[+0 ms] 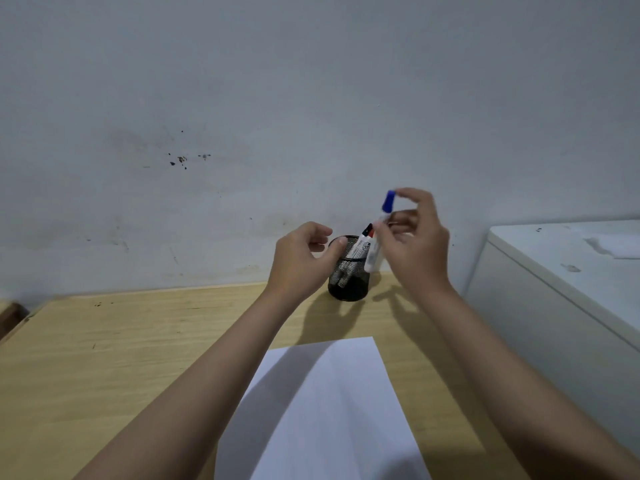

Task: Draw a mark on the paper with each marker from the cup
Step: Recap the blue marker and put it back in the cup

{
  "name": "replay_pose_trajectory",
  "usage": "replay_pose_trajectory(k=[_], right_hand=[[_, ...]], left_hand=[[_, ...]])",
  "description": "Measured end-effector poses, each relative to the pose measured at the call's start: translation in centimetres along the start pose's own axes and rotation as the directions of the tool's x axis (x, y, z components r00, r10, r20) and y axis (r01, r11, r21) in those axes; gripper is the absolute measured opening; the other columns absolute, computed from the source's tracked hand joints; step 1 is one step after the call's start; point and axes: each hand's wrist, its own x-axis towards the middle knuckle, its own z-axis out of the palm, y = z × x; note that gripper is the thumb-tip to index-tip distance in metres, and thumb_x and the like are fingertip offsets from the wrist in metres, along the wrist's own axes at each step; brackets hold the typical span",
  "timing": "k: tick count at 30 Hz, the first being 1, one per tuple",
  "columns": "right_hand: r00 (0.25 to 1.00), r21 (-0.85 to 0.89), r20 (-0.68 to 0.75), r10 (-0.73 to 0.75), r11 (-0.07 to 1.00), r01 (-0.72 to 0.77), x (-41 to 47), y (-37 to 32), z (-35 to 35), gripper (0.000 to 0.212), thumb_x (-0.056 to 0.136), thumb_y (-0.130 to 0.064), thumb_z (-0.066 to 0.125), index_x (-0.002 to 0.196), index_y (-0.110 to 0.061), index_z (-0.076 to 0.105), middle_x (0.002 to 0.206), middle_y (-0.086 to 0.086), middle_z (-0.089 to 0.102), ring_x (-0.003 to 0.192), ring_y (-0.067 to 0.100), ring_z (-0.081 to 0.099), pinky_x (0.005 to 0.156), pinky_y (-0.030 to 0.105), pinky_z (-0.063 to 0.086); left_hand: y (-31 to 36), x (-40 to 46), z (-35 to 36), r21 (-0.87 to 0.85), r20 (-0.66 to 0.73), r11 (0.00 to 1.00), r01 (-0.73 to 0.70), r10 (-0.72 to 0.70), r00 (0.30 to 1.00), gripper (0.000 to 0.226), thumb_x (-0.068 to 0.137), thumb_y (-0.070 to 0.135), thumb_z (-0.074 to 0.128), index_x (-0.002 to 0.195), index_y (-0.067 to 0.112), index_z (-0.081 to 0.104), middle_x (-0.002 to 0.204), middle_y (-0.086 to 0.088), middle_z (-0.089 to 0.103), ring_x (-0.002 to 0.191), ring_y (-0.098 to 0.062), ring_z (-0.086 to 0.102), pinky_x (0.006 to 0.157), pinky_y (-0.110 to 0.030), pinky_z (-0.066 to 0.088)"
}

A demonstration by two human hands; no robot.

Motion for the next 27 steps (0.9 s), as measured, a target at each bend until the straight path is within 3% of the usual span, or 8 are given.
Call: replay_pose_trajectory(k=[4,7,14,17,20,22,25,27], right_hand=[[0.985,0.055,-0.160,0.059,0.997,-0.051,2.7,0.6,-0.1,0.043,0.077,-0.008,0.070,0.114,-0.019,0.051,0.068,-0.007,0.063,0.054,-0.002,0.061,0.060,0.011,0.048],[0.990,0.024,-0.113,0.078,0.997,-0.076,3.0,1.8,0.9,0.040,0.077,-0.007,0.069,0.111,-0.019,0.051,0.066,0.002,0.065,0.051,0.001,0.061,0.057,0.010,0.046],[0.974,-0.192,0.061,0.219,0.960,-0.204,2.7,5.3,3.1,0.038,0.074,-0.005,0.069,0.101,-0.012,0.043,0.067,0.009,0.061,0.057,0.017,0.058,0.048,0.016,0.040],[0.953,-0.292,0.093,0.287,0.923,-0.250,2.5,6.9,3.5,0.029,0.073,-0.010,0.070,0.092,-0.008,0.048,0.080,0.013,0.063,0.072,0.026,0.059,0.052,0.028,0.040],[0.948,-0.396,0.094,0.304,0.885,-0.245,2.6,8.2,3.8,0.020,0.075,-0.018,0.069,0.081,-0.005,0.055,0.088,0.015,0.061,0.084,0.026,0.056,0.054,0.025,0.031],[0.950,-0.422,0.101,0.296,0.877,-0.229,2.9,8.5,3.9,0.023,0.076,-0.020,0.068,0.087,-0.004,0.056,0.095,0.015,0.059,0.082,0.024,0.053,0.055,0.024,0.032],[0.942,-0.482,0.107,0.317,0.846,-0.230,3.8,8.7,4.3,0.037,0.080,-0.028,0.065,0.110,-0.009,0.056,0.111,0.016,0.054,0.098,0.029,0.055,0.076,0.035,0.047],[0.921,-0.546,0.119,0.370,0.799,-0.251,4.6,8.9,4.8,0.034,0.080,-0.032,0.064,0.108,-0.012,0.062,0.113,0.015,0.056,0.103,0.032,0.056,0.083,0.040,0.048]], left_hand=[[-2.2,1.0,2.0,0.228,0.086,0.970,-0.086,0.068,0.994,0.033,0.080,0.036,0.064,0.105,0.015,0.065,0.106,-0.006,0.066,0.097,-0.022,0.061,0.082,-0.032,0.048],[-3.2,1.6,3.2,0.316,0.105,0.943,-0.101,0.071,0.992,0.034,0.082,0.036,0.062,0.105,0.013,0.066,0.104,-0.008,0.066,0.098,-0.025,0.060,0.079,-0.033,0.046],[-3.7,2.4,4.8,0.303,0.100,0.951,-0.053,0.024,0.995,0.030,0.083,0.035,0.061,0.090,0.009,0.072,0.094,-0.010,0.071,0.089,-0.026,0.064,0.074,-0.037,0.051],[-4.2,2.4,5.3,0.284,0.053,0.958,-0.023,0.009,0.999,0.028,0.081,0.034,0.065,0.083,0.007,0.072,0.090,-0.011,0.071,0.085,-0.026,0.063,0.070,-0.032,0.048],[-4.3,2.4,5.6,0.239,-0.002,0.971,0.017,-0.017,1.000,0.027,0.077,0.033,0.070,0.082,0.006,0.073,0.087,-0.011,0.071,0.082,-0.025,0.063,0.070,-0.032,0.048],[-4.4,2.3,5.7,0.206,-0.025,0.978,0.035,-0.030,0.999,0.028,0.075,0.032,0.072,0.083,0.006,0.073,0.087,-0.011,0.071,0.082,-0.025,0.064,0.072,-0.034,0.050],[-4.5,2.2,5.9,0.174,-0.047,0.984,0.041,-0.033,0.998,0.027,0.074,0.031,0.073,0.083,0.005,0.072,0.087,-0.012,0.070,0.082,-0.025,0.064,0.074,-0.037,0.051],[-4.5,2.2,6.0,0.177,-0.046,0.983,0.043,-0.035,0.998,0.027,0.074,0.031,0.073,0.082,0.005,0.072,0.087,-0.012,0.070,0.082,-0.025,0.064,0.073,-0.037,0.051]])
